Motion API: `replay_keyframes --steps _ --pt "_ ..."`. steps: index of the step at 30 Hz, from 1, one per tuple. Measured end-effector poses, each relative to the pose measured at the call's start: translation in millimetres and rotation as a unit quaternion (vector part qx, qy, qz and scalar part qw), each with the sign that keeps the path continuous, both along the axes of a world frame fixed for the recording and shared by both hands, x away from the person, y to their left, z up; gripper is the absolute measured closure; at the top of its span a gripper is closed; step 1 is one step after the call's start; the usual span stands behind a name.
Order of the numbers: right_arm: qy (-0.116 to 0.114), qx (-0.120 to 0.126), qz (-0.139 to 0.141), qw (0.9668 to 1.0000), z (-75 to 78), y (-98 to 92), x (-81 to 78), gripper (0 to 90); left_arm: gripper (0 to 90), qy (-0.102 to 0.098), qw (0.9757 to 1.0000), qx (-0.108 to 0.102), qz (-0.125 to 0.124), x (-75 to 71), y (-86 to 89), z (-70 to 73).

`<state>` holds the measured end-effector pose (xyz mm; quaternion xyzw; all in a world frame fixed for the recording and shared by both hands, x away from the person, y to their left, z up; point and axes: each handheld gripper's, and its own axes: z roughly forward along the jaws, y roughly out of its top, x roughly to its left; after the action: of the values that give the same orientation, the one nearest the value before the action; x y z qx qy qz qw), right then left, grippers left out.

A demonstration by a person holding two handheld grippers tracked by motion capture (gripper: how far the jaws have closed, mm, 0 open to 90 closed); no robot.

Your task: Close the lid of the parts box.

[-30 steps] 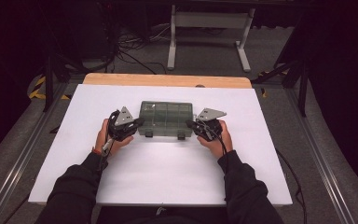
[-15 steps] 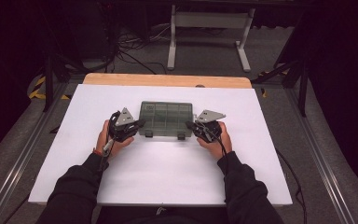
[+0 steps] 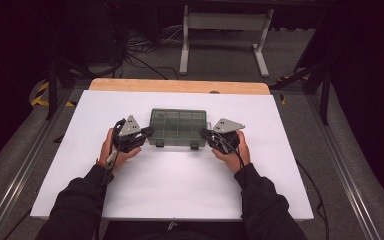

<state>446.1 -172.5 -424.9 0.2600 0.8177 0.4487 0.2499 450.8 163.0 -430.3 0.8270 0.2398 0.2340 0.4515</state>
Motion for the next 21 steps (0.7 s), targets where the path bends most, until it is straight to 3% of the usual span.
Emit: replay_keyframes --steps 9,11,14,21 --pt "-0.015 0.000 -0.016 0.9998 2.7 -2.2 -6.9 60.4 69.3 -0.018 0.9998 0.000 0.011 -9.2 11.5 4.9" --pt "-0.019 -0.001 -0.026 0.9995 3.4 -4.9 -8.5 49.9 62.9 -0.024 0.9996 -0.001 0.015 -11.2 14.4 6.3" --pt "-0.016 0.007 -0.029 0.9994 3.4 -7.5 -9.3 48.8 59.3 -0.027 0.9994 -0.002 0.022 -12.3 15.1 5.9" --pt "-0.021 0.008 -0.032 0.9992 3.3 -9.9 -10.5 35.5 41.9 -0.030 0.9989 -0.005 0.035 -15.5 18.2 3.5"
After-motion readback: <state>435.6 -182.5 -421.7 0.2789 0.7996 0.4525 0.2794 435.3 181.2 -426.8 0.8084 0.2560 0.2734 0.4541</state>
